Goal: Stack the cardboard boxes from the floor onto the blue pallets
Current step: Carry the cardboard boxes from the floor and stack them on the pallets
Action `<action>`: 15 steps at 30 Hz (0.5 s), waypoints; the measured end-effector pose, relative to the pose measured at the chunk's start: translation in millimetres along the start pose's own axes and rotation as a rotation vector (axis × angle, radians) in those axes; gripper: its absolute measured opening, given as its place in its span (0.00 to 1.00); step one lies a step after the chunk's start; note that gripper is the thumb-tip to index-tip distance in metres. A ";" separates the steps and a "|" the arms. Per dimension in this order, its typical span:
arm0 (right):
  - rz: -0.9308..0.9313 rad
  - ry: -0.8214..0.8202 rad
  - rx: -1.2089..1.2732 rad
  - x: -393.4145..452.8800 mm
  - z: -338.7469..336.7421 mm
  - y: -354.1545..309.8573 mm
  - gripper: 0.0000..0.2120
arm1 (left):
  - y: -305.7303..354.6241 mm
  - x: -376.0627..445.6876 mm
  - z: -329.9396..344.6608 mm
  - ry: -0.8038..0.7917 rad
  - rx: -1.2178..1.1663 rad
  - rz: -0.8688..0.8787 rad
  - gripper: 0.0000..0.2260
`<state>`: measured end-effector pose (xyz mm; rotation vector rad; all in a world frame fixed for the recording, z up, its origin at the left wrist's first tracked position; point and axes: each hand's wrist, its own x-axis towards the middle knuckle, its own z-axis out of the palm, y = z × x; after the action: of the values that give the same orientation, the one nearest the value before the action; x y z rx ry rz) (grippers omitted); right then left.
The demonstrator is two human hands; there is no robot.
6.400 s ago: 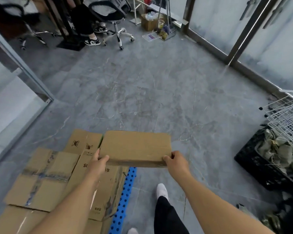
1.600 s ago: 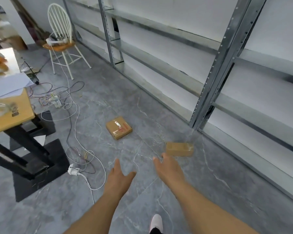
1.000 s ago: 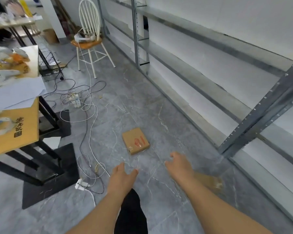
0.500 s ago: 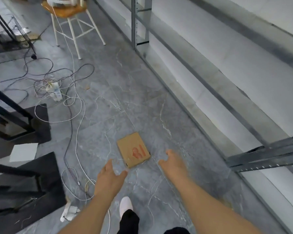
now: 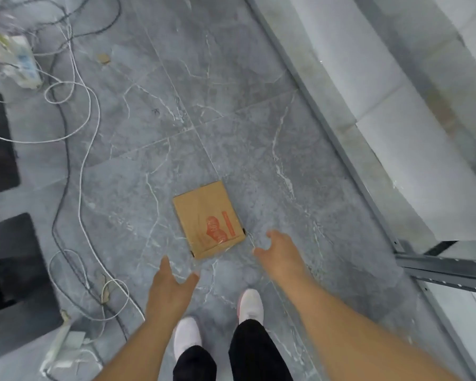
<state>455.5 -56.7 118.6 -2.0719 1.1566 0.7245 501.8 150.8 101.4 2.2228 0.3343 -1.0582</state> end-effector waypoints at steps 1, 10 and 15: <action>0.003 -0.008 -0.015 21.2 10.0 2.3 0.24 | -4.6 19.9 9.6 0.004 -0.031 -0.011 0.37; -0.004 -0.074 -0.123 200.6 121.9 24.4 0.17 | -59.7 202.2 95.6 0.018 -0.113 -0.090 0.36; -0.010 -0.062 -0.132 269.3 171.6 36.3 0.28 | -86.4 267.5 128.9 -0.020 -0.134 -0.149 0.36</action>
<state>521.4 -80.9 -195.0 -2.1455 1.0900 0.8749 555.1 120.8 -201.7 2.0923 0.5534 -1.1017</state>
